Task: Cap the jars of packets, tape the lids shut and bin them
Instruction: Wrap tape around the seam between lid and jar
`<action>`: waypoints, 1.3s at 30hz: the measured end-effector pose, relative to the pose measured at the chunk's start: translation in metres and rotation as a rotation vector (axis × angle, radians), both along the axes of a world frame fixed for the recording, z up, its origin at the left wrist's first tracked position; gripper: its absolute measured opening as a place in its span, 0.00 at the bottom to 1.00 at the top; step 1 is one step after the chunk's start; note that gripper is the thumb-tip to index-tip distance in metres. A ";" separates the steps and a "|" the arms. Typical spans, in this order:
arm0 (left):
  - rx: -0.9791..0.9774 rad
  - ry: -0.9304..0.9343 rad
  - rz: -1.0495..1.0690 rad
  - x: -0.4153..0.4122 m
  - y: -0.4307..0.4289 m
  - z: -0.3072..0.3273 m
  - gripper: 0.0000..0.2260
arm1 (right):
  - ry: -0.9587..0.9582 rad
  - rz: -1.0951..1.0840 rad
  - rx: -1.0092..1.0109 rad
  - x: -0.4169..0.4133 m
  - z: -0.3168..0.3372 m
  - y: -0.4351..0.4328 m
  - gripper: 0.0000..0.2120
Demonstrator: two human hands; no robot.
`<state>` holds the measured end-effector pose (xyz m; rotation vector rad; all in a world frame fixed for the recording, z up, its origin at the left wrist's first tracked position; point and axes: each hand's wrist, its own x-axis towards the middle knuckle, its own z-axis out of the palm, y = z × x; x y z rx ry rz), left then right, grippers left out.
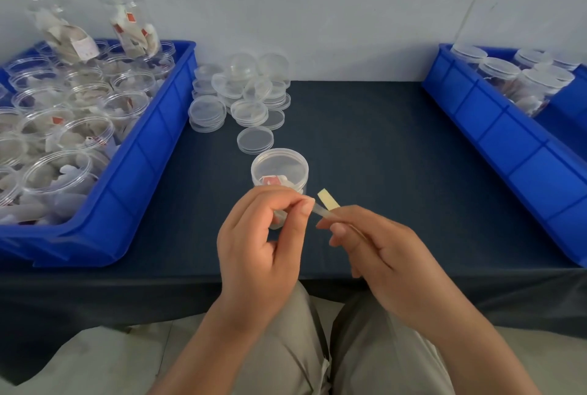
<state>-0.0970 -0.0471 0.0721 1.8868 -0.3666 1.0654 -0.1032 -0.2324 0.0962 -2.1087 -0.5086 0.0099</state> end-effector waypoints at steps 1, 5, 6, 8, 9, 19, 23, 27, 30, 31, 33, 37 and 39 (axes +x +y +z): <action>-0.008 0.017 0.006 0.001 -0.001 -0.002 0.08 | 0.026 -0.012 0.019 0.001 0.001 -0.001 0.13; -0.041 0.061 0.006 0.004 -0.004 -0.009 0.05 | 0.038 -0.042 0.010 0.008 -0.001 -0.001 0.14; -0.044 0.052 0.001 0.005 -0.004 -0.011 0.05 | 0.030 -0.043 -0.008 0.009 -0.002 -0.001 0.14; -0.051 0.023 -0.006 0.009 -0.002 -0.018 0.05 | 0.001 -0.049 -0.047 0.013 -0.003 -0.002 0.13; -0.058 0.022 0.015 0.012 0.000 -0.024 0.05 | -0.019 -0.052 -0.076 0.015 -0.003 -0.002 0.12; -0.345 0.570 -0.061 0.061 0.014 -0.052 0.46 | -0.008 -0.066 -0.260 0.051 -0.004 -0.002 0.11; -0.336 0.590 -0.069 0.065 0.026 -0.045 0.35 | 0.084 -0.028 -0.300 0.058 -0.007 0.000 0.12; -0.342 0.680 -0.145 0.060 0.029 -0.037 0.30 | 0.130 -0.022 -0.313 0.064 -0.009 0.004 0.14; -0.296 0.670 -0.203 0.055 0.028 -0.029 0.26 | 0.153 -0.032 -0.267 0.068 -0.009 0.008 0.16; -0.272 0.677 -0.217 0.054 0.028 -0.027 0.21 | 0.155 -0.035 -0.259 0.070 -0.009 0.009 0.16; -0.271 0.699 -0.230 0.053 0.028 -0.024 0.14 | 0.152 -0.037 -0.264 0.072 -0.008 0.010 0.16; -0.265 0.698 -0.215 0.055 0.027 -0.024 0.11 | 0.152 -0.046 -0.284 0.075 -0.009 0.012 0.15; -0.249 0.673 -0.213 0.055 0.026 -0.026 0.15 | 0.148 -0.048 -0.291 0.076 -0.009 0.012 0.14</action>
